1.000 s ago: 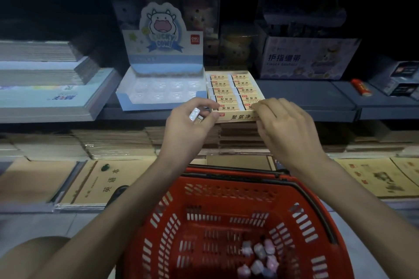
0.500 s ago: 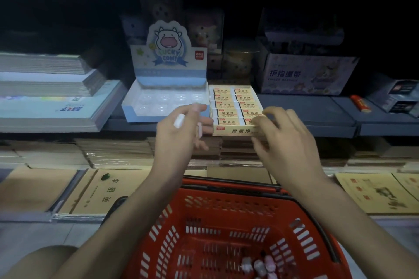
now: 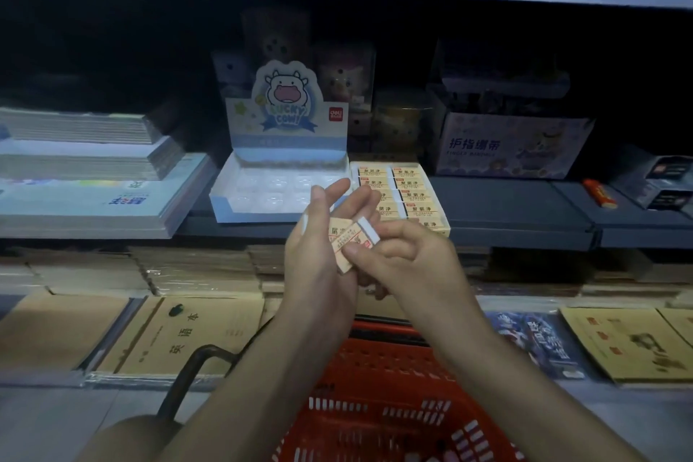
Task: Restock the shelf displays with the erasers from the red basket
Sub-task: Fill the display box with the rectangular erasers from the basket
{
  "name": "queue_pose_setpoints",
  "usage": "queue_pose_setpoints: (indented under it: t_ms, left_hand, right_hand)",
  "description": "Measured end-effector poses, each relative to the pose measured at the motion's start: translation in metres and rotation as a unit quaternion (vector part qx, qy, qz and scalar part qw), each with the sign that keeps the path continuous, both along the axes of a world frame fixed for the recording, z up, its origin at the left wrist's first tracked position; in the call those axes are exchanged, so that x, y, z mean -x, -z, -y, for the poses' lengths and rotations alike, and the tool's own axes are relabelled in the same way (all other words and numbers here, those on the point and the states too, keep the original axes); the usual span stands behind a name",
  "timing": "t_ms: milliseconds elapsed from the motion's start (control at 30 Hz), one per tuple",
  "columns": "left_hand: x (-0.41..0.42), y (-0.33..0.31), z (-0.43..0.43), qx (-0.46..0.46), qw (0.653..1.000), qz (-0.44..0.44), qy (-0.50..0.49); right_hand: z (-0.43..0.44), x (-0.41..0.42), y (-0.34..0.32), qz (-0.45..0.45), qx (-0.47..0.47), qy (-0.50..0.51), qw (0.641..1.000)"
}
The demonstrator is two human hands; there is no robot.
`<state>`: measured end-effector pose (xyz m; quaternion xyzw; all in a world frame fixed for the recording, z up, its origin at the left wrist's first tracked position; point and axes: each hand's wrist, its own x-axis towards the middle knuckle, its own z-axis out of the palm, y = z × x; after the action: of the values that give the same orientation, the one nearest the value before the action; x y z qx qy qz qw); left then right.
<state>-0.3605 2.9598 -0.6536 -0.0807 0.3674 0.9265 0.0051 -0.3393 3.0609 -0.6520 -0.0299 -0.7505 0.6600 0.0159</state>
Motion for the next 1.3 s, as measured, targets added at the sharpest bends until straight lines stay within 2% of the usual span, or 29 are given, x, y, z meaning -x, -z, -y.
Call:
queue_pose_setpoints:
  t_ms: [100, 167, 267, 367, 467, 567, 633, 767, 833, 900, 967, 1133, 1300]
  left_hand:
    - [-0.001, 0.002, -0.002, 0.054, 0.998, -0.019, -0.002]
    - [0.0, 0.002, 0.001, 0.133, 0.989, -0.055, -0.029]
    - [0.006, 0.007, 0.008, 0.27, 0.947, -0.122, -0.12]
    - [0.013, 0.009, 0.014, 0.324, 0.918, -0.168, -0.153]
    - [0.019, 0.011, 0.017, 0.406, 0.892, -0.169, -0.103]
    - [0.025, 0.021, 0.02, 0.532, 0.827, -0.167, -0.07]
    - [0.027, 0.024, 0.02, 0.584, 0.794, -0.163, -0.043]
    - [0.028, 0.027, 0.018, 0.681, 0.711, -0.172, -0.009]
    - [0.028, 0.027, 0.018, 0.732, 0.659, -0.174, -0.001]
    - [0.027, 0.027, 0.019, 0.759, 0.625, -0.182, 0.001]
    - [0.026, 0.027, 0.02, 0.765, 0.615, -0.191, -0.002]
    - [0.028, 0.03, 0.021, 0.768, 0.611, -0.193, -0.006]
    - [0.029, 0.03, 0.023, 0.769, 0.614, -0.178, 0.011]
  right_hand:
    - [-0.002, 0.001, 0.0, 0.049, 0.076, -0.031, 0.995]
    - [-0.009, 0.004, -0.002, 0.072, 0.131, -0.053, 0.987]
    - [-0.023, 0.014, -0.011, 0.068, 0.18, -0.03, 0.981]
    - [-0.041, 0.03, -0.023, 0.044, 0.192, -0.005, 0.98]
    - [-0.054, 0.049, -0.031, 0.034, 0.072, -0.018, 0.997]
    - [-0.058, 0.076, -0.029, -0.023, -0.111, 0.045, 0.993]
    - [-0.052, 0.095, -0.028, -0.058, -0.178, 0.09, 0.978]
    - [-0.037, 0.13, -0.026, -0.061, -0.228, 0.111, 0.965]
    - [-0.032, 0.146, -0.024, -0.032, -0.218, 0.098, 0.971]
    - [-0.032, 0.156, -0.022, 0.024, -0.183, 0.067, 0.98]
    - [-0.033, 0.163, -0.018, 0.047, -0.173, 0.05, 0.983]
    - [-0.032, 0.164, -0.011, -0.043, -0.284, 0.07, 0.955]
    - [-0.027, 0.166, -0.003, -0.08, -0.309, 0.106, 0.942]
